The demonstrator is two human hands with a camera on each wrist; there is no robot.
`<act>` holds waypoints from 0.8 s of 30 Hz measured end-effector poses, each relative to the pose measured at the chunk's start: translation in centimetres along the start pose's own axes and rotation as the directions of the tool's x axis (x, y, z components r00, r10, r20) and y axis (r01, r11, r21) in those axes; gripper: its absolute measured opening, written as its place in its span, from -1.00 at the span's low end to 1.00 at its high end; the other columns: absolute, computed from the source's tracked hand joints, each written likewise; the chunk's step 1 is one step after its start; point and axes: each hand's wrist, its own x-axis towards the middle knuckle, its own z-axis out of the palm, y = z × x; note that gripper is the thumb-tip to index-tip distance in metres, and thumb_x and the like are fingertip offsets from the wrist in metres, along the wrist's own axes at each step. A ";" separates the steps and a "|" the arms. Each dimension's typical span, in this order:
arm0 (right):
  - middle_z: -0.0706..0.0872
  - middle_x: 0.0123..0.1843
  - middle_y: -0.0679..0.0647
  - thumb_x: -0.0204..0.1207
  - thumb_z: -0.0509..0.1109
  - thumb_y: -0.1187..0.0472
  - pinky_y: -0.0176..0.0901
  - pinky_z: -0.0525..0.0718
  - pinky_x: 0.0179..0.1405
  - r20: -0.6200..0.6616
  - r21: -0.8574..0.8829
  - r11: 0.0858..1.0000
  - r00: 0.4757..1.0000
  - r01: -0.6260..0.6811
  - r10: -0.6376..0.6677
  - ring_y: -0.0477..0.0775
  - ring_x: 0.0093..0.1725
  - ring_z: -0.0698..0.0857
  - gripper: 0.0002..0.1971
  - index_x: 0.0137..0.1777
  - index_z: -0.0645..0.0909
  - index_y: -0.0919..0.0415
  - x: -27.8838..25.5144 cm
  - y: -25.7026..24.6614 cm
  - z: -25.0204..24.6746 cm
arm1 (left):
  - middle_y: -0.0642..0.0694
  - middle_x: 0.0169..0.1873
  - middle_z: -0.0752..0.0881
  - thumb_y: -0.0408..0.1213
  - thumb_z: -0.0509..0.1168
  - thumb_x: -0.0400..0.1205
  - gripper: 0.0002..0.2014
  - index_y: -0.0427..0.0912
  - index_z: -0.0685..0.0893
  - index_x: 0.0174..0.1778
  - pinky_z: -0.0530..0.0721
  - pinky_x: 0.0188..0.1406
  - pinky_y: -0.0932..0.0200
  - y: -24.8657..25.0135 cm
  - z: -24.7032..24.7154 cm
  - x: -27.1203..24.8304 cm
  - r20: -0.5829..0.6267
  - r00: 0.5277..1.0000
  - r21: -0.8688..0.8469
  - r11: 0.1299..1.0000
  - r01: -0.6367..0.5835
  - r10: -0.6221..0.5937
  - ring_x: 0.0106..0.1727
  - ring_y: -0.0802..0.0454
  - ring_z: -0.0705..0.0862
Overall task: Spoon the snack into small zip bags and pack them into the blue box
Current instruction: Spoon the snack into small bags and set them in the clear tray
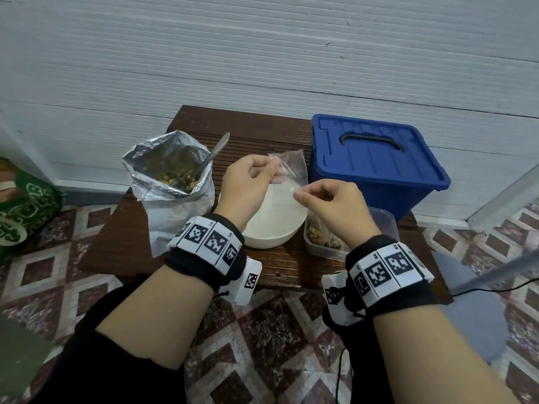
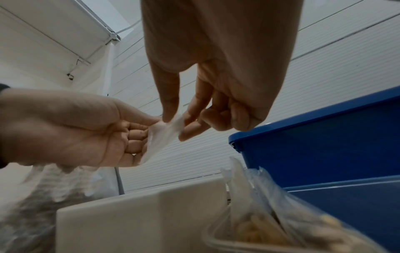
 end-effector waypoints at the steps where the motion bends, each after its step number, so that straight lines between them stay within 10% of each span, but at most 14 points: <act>1: 0.76 -0.17 -0.05 0.51 0.46 0.14 -0.37 0.59 -0.12 0.004 -0.011 1.000 1.000 0.003 -0.003 -0.14 -0.10 0.69 -0.93 -0.08 0.75 0.09 0.0 0.0 0.0 | 0.09 -0.28 0.82 -0.26 0.34 0.66 -0.98 -0.07 0.68 -0.05 0.64 0.05 0.16 0.0 0.0 0.1 0.006 0.999 -0.039 0.999 0.034 -0.034 -0.09 0.15 0.80; 9: 0.72 -0.17 -0.14 0.58 0.38 0.25 -0.61 0.48 -0.27 0.020 -0.102 0.994 0.999 0.036 -0.034 -0.27 -0.15 0.62 -0.88 -0.01 0.73 0.04 0.1 0.4 -0.5 | 0.05 -0.13 0.79 -0.17 0.41 0.61 -0.93 0.12 0.68 -0.06 0.65 0.18 0.14 0.3 -0.7 -0.2 0.089 0.995 0.133 0.989 -0.057 0.046 0.02 0.14 0.75; 15: 0.74 -0.20 -0.01 0.51 0.46 0.27 -0.40 0.54 -0.13 -0.048 -0.007 1.000 0.999 0.001 -0.002 -0.17 -0.16 0.67 -0.78 0.10 0.64 0.01 0.4 0.6 -0.3 | 0.07 -0.32 0.81 -0.20 0.36 0.65 -0.97 0.01 0.64 -0.09 0.61 0.33 -0.09 -0.2 -1.0 0.1 0.000 1.000 0.117 0.993 0.022 -0.022 -0.05 0.18 0.77; 18: 0.74 -0.27 -0.03 0.51 0.46 0.29 -0.38 0.57 -0.11 -0.108 0.070 0.998 0.994 0.000 0.007 -0.20 -0.21 0.67 -0.71 0.15 0.54 -0.01 0.3 0.6 -0.5 | 0.12 -0.10 0.78 -0.19 0.44 0.59 -0.76 0.05 0.58 0.11 0.57 0.36 0.05 -0.3 -1.2 0.2 0.044 0.999 0.242 0.970 -0.023 0.012 0.08 0.23 0.69; 20: 0.73 -0.31 -0.04 0.50 0.48 0.29 -0.37 0.59 -0.07 -0.114 0.085 0.996 0.993 0.002 0.008 -0.22 -0.25 0.67 -0.65 0.19 0.49 -0.01 0.3 0.7 -0.6 | 0.14 0.26 0.65 -0.06 0.55 0.46 -0.37 0.13 0.45 0.42 0.44 0.43 0.10 -0.5 -1.6 0.2 0.162 0.978 0.420 0.888 -0.189 0.131 0.33 0.19 0.55; 24: 0.72 -0.34 0.00 0.44 0.53 0.30 -0.34 0.61 0.02 -0.080 0.114 0.993 0.997 -0.014 0.024 -0.24 -0.25 0.71 -0.54 0.28 0.46 0.03 0.2 0.6 -0.5 | 0.29 0.61 0.22 0.22 0.59 0.22 0.07 0.34 0.16 0.62 0.02 0.50 -0.05 -0.5 -2.0 -0.4 0.502 0.814 0.687 0.439 -0.580 0.290 0.60 0.10 0.11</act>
